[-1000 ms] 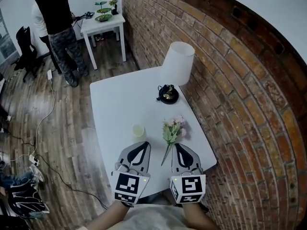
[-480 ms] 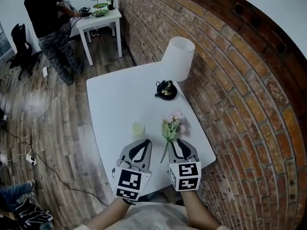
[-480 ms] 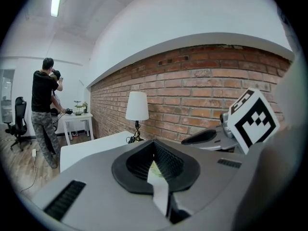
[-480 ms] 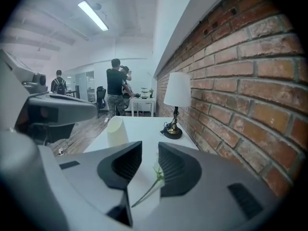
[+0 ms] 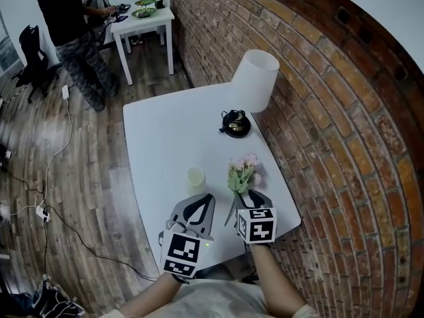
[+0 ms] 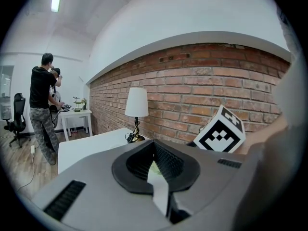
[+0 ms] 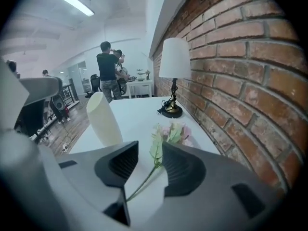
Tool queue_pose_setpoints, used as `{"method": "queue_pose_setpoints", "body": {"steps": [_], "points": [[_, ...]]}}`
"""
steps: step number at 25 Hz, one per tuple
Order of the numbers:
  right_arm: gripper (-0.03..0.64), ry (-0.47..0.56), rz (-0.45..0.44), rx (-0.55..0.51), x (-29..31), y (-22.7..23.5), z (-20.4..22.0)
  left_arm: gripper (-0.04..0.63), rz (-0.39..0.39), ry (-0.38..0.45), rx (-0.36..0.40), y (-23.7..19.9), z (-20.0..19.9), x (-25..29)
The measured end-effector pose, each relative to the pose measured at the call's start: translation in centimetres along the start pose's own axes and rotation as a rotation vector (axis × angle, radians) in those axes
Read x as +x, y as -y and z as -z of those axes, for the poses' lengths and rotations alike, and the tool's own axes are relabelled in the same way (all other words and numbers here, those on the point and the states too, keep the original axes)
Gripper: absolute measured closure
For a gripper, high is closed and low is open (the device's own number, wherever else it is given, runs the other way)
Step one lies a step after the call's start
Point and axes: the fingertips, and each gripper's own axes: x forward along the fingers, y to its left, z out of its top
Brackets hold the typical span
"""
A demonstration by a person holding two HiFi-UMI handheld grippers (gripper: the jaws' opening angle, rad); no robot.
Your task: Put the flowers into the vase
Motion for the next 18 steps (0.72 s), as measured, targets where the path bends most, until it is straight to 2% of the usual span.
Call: {"method": "queue_pose_setpoints", "body": {"steps": [6,18], "points": [[0.437,-0.103,-0.003,0.057,3.0,0.9,1.4,0.587,-0.002,-0.019,-0.003,-0.2,0.7,0.3],[0.426,-0.188,0.009,0.062,5.8,2.0,2.4,0.587,0.024,-0.072,-0.013,0.5,2.9,3.0]]}}
